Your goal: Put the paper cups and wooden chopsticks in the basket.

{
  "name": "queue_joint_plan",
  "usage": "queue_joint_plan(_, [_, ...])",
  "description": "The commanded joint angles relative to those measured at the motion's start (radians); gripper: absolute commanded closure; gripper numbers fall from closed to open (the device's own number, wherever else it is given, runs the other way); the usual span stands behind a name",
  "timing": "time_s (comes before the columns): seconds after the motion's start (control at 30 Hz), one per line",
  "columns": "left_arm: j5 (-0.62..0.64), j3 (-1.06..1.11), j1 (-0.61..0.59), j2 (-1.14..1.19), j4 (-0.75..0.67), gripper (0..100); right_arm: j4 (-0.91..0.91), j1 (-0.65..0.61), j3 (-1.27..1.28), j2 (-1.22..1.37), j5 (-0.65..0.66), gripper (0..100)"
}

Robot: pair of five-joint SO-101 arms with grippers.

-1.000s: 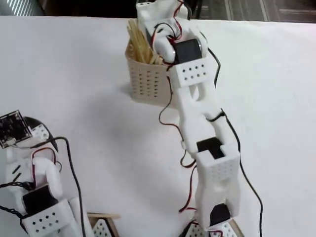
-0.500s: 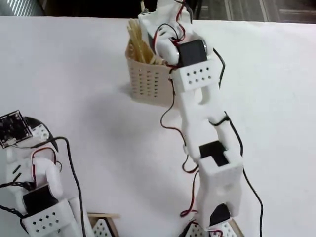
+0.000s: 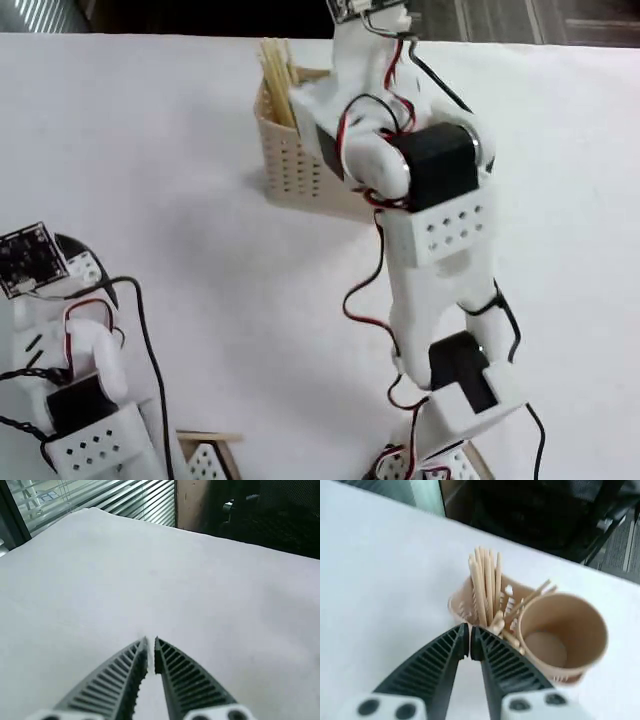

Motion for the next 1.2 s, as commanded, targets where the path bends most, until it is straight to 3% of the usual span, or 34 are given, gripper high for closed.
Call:
queue_joint_plan(0.0, [-0.064,-0.098,0.035,-0.012,0.075,95,0.033,0.024,0.100,-0.064,0.006,98.1])
queue_joint_plan(0.33, [-0.359,-0.364,0.168,-0.012,0.463,95,-0.005,0.031,0.709,-0.302,0.012,98.1])
queue_joint_plan(0.6, [-0.646,-0.483,0.225,-0.008,0.692,95,-0.351,0.030,1.307,-0.647,0.008,98.1])
queue_joint_plan(0.83, [-0.756,-0.491,0.222,0.177,0.775,95,-0.578,0.019,1.663,-0.834,0.015,98.1])
queue_joint_plan(1.0, [-0.713,-0.611,0.099,0.323,0.753,95,-0.579,0.012,1.686,-0.816,0.087,98.1])
queue_joint_plan(1.17, [-0.542,-0.667,-0.073,0.323,0.704,95,-0.542,-0.170,1.691,-0.776,0.163,98.1])
